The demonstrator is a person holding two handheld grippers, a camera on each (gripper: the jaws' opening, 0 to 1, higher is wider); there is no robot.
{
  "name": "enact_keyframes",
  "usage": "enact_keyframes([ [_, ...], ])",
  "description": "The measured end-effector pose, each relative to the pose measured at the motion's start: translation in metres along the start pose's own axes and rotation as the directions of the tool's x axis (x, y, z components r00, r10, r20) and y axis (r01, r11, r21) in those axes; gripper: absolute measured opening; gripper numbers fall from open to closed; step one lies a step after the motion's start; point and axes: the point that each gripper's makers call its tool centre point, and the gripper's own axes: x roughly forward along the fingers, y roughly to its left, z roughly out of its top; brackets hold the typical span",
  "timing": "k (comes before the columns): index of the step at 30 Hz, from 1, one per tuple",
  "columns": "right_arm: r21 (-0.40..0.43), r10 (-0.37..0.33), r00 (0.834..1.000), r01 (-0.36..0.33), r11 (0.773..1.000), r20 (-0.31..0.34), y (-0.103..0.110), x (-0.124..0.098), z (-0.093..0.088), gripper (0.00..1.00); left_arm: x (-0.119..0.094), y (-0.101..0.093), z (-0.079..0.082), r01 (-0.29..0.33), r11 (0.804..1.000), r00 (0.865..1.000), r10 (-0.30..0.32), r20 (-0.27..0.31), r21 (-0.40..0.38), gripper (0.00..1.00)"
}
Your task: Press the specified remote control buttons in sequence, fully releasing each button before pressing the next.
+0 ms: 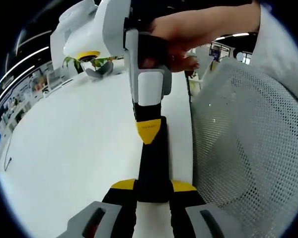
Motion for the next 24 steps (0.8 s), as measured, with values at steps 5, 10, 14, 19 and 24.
enact_keyframes([
  [5,-0.062,-0.049,0.999,0.050,0.997,0.017,-0.001,0.004,0.007,0.00,0.001,0.001,0.000,0.000,1.000,1.000,0.000,0.000,-0.001,0.23],
  [10,-0.071,-0.067,0.998,0.067,0.995,0.011,-0.002,0.003,0.004,0.00,0.001,0.001,0.000,-0.001,1.000,1.000,0.002,0.002,-0.006,0.23],
  [14,0.020,0.000,1.000,-0.001,1.000,0.029,-0.002,0.001,0.005,0.00,0.001,0.001,0.000,-0.002,1.000,1.000,0.002,0.001,-0.006,0.23],
  [19,0.042,0.019,0.999,-0.021,0.999,0.051,-0.002,-0.008,0.001,0.00,0.001,0.001,0.000,-0.004,1.000,1.000,0.004,-0.002,-0.005,0.23],
  [24,0.044,0.033,0.999,-0.035,0.998,0.042,0.001,-0.010,-0.002,0.00,0.001,0.001,0.001,-0.005,1.000,1.000,0.005,-0.003,-0.002,0.24],
])
